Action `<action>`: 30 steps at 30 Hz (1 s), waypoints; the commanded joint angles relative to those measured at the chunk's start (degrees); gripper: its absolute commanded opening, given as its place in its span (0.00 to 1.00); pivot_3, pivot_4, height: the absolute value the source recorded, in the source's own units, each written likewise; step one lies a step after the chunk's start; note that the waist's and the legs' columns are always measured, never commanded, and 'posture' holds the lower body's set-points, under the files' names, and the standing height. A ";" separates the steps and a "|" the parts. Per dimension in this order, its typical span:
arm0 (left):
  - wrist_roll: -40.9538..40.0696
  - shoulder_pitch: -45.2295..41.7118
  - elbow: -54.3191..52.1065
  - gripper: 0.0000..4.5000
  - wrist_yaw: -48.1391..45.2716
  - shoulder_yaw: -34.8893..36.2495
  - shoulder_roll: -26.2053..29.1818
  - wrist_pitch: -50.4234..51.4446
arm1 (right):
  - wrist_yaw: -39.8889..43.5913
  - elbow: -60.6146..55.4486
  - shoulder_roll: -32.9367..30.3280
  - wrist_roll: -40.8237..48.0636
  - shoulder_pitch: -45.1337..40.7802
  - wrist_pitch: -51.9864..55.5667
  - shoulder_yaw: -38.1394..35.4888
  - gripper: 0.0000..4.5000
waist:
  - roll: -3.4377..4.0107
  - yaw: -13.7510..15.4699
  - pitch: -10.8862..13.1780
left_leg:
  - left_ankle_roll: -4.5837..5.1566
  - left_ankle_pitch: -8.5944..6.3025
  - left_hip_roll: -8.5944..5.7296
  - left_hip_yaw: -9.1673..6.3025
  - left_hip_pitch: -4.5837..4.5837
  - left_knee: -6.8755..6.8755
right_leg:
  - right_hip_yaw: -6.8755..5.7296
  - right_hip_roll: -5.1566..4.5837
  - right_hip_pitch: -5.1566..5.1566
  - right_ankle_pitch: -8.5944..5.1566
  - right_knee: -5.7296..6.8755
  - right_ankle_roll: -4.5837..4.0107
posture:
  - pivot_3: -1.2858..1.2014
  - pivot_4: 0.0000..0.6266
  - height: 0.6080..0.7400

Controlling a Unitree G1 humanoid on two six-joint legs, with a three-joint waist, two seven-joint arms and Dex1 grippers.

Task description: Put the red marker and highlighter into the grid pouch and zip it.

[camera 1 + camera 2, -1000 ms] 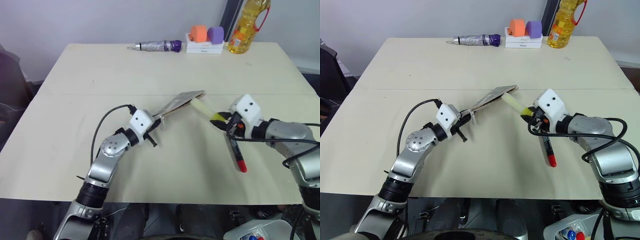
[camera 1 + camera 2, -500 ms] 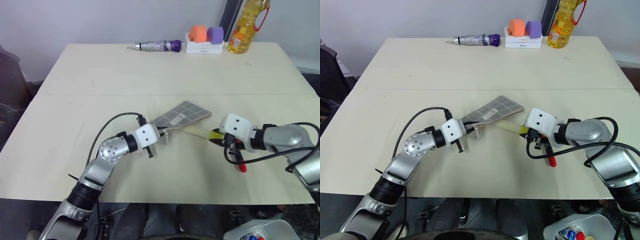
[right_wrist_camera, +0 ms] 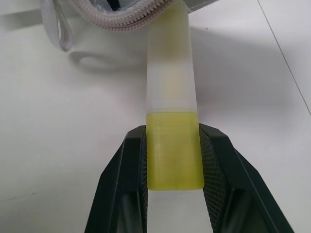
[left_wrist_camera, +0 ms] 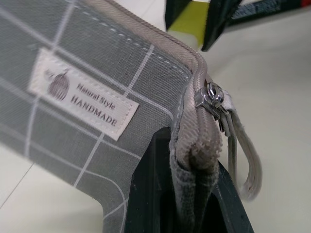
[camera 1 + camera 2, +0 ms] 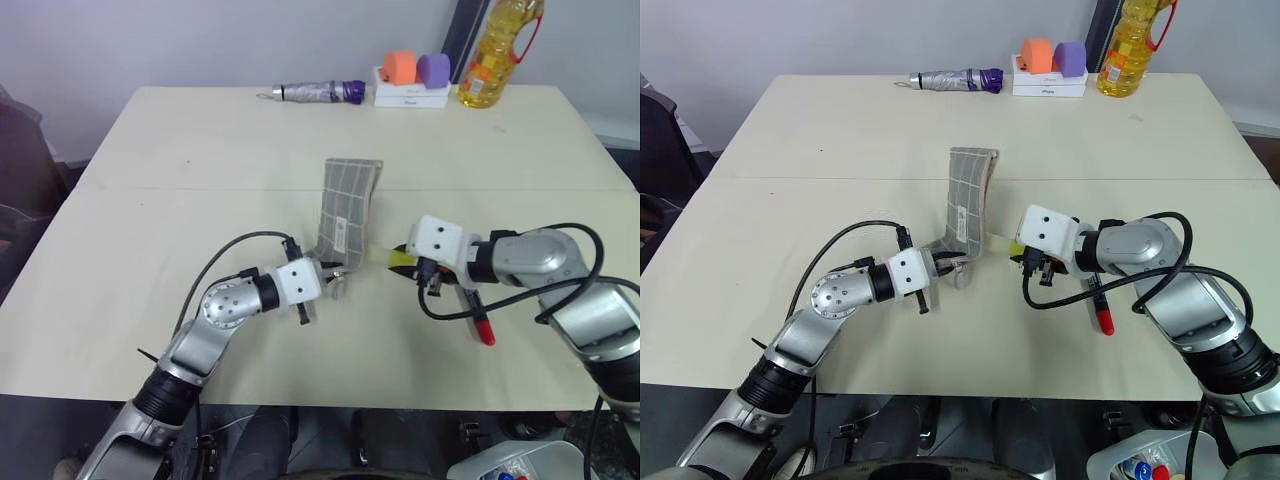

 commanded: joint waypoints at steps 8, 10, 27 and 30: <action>-8.26 -2.00 -1.94 0.00 3.12 9.53 -1.87 5.10 | -1.85 1.67 -4.43 3.48 9.06 1.93 -20.55 0.20 | 0.00 -0.15 0.00 | 0.01 0.00 0.01 0.00 0.00 -0.01 | -0.03 0.02 0.00 0.00 0.01 0.00 | 0.52 0.24 1.00; -8.96 -2.37 -1.36 0.00 3.09 10.39 -1.72 5.29 | -2.46 2.42 -4.34 3.81 10.45 2.27 -22.82 0.20 | 0.00 -0.12 0.00 | 0.01 0.00 0.02 0.00 0.00 -0.01 | -0.03 0.03 0.00 0.00 0.01 0.00 | 0.52 0.24 1.00; -8.05 -2.59 -0.75 0.00 2.68 8.94 -1.19 4.54 | -7.52 0.23 1.21 11.10 5.58 8.09 -22.80 0.20 | -0.01 -0.04 0.00 | 0.01 0.00 0.01 0.02 -0.01 0.00 | -0.03 0.02 0.01 0.00 0.00 0.00 | 0.52 0.24 1.00; -7.83 -2.44 -1.22 0.00 2.88 8.41 -1.47 4.78 | -7.86 0.38 1.83 11.69 4.91 8.26 -21.66 0.20 | -0.01 -0.03 0.00 | 0.01 0.00 0.01 0.02 -0.01 0.00 | -0.03 0.02 0.01 0.00 0.00 0.00 | 0.52 0.24 1.00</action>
